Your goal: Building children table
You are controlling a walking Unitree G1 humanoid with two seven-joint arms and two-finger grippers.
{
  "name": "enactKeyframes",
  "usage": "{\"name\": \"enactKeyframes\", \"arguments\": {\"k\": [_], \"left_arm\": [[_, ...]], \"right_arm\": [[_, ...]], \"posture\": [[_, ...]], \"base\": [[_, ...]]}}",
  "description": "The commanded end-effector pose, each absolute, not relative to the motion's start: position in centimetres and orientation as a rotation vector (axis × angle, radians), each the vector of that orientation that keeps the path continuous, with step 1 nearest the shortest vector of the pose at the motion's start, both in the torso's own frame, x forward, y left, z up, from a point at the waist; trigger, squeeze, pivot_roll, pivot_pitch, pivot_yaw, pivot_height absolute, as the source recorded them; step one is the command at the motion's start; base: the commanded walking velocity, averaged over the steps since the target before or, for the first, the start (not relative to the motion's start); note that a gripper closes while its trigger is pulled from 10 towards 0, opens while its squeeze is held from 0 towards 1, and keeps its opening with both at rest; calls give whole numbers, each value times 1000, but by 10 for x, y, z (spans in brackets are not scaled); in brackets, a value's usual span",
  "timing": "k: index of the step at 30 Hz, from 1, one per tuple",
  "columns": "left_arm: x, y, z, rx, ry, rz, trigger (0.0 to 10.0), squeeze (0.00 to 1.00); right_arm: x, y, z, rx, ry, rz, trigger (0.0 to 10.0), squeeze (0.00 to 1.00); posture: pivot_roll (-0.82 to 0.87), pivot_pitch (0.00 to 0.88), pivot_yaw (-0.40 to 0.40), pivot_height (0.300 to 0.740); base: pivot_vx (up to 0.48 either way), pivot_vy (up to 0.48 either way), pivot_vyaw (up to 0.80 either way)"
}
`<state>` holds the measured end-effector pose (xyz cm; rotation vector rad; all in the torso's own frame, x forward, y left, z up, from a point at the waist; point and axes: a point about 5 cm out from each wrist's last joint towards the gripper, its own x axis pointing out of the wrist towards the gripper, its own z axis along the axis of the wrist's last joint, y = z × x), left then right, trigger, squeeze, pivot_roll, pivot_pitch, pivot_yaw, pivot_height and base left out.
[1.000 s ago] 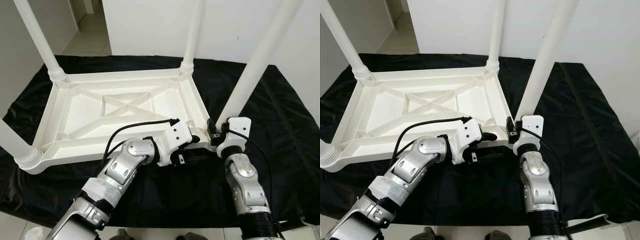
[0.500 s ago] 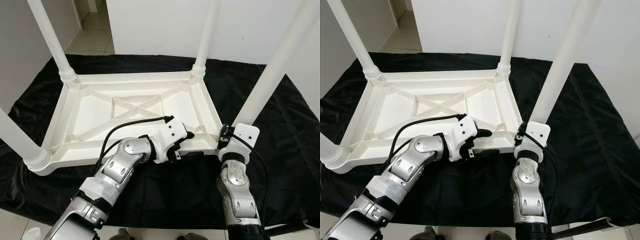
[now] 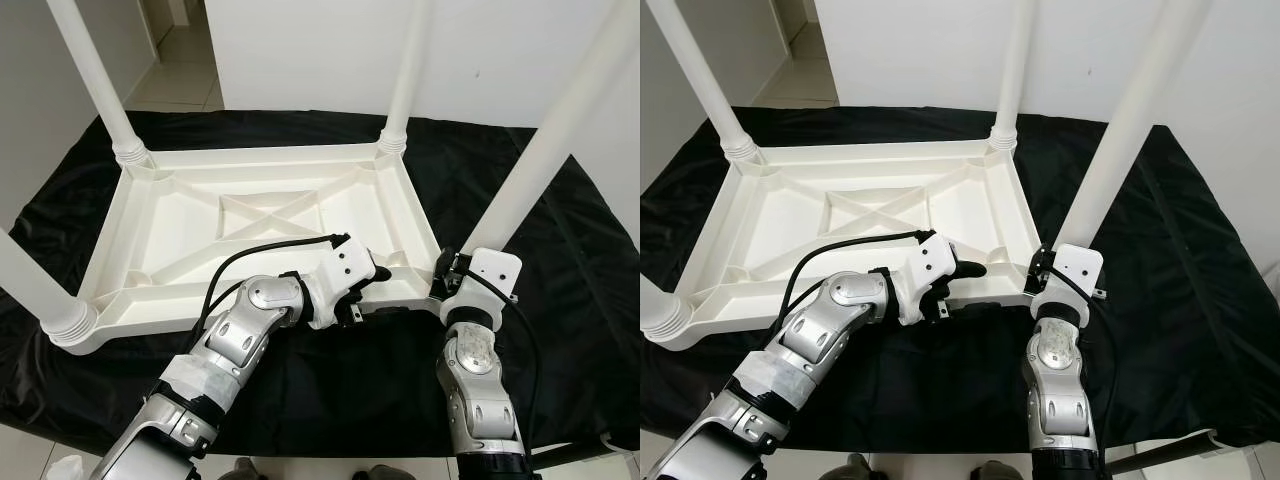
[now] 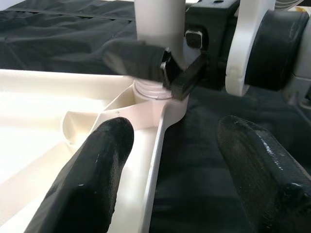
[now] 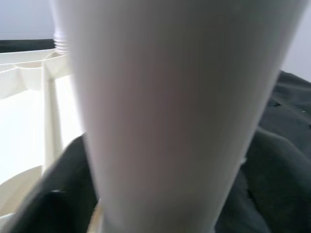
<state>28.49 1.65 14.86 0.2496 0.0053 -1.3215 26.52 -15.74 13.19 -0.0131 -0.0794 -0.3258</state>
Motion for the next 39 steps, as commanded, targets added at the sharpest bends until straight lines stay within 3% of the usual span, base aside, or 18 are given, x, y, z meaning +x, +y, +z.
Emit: {"name": "enactKeyframes", "arguments": {"k": [1, 2, 3, 5, 6, 8, 12, 23, 24, 25, 26, 27, 28, 39], "left_arm": [[287, 17, 150, 259, 2, -1322, 10000, 0], [287, 17, 151, 259, 1, -1322, 10000, 0], [287, 17, 151, 260, -1, -1327, 10000, 0], [287, 17, 151, 260, -1, -1327, 10000, 0], [286, 17, 151, 259, -2, -1333, 10000, 0], [280, 18, 152, 245, -4, -1374, 10000, 0], [277, 19, 151, 250, -2, -1391, 10000, 0], [269, 19, 150, 255, 9, -1457, 10000, 0], [268, 18, 150, 257, 9, -1460, 10000, 0], [268, 18, 150, 257, 9, -1460, 10000, 0], [268, 18, 150, 258, 9, -1461, 10000, 0], [268, 18, 150, 258, 9, -1461, 10000, 0], [268, 18, 150, 260, 8, -1459, 10000, 0], [268, 17, 152, 258, 4, -1446, 10000, 0]], "right_arm": [[264, -146, 131, 52, -68, -297, 10000, 1000], [264, -145, 133, 54, -71, -240, 10000, 1000], [264, -145, 136, 52, -76, -177, 10000, 416], [264, -145, 136, 52, -76, -177, 10000, 416], [264, -146, 139, 41, -78, -114, 10000, 0], [258, -154, 142, -39, -88, 90, 10000, 0], [255, -163, 140, -107, -70, 221, 10000, 0], [267, -181, 132, -193, 1, 435, 10000, 0], [271, -181, 131, -199, 7, 444, 4745, 0], [271, -181, 131, -199, 7, 444, 4745, 0], [273, -181, 129, -198, 13, 451, 2902, 0], [273, -181, 129, -198, 13, 451, 2902, 0], [274, -181, 127, -195, 22, 457, 0, 0], [271, -179, 118, -133, 52, 477, 0, 0]], "posture": [[-77, 0, 12, 740], [-77, 0, 12, 740], [-75, 0, 13, 740], [-75, 0, 13, 740], [-74, 0, 13, 740], [-68, 0, 10, 740], [-64, 0, 10, 740], [-60, 0, 15, 740], [-56, 0, 13, 740], [-56, 0, 13, 740], [-56, 0, 13, 740], [-56, 0, 13, 740], [-53, 0, 12, 740], [-55, 0, 11, 740]], "base": [[0, 0, 0], [0, 0, 0], [0, 0, 0], [0, 0, 0], [0, 0, 0], [0, 0, 0], [0, 0, 0], [0, 0, 0], [0, 0, 0], [0, 0, 0], [0, 0, 0], [0, 0, 0], [0, 0, 0], [0, 0, 0]]}}
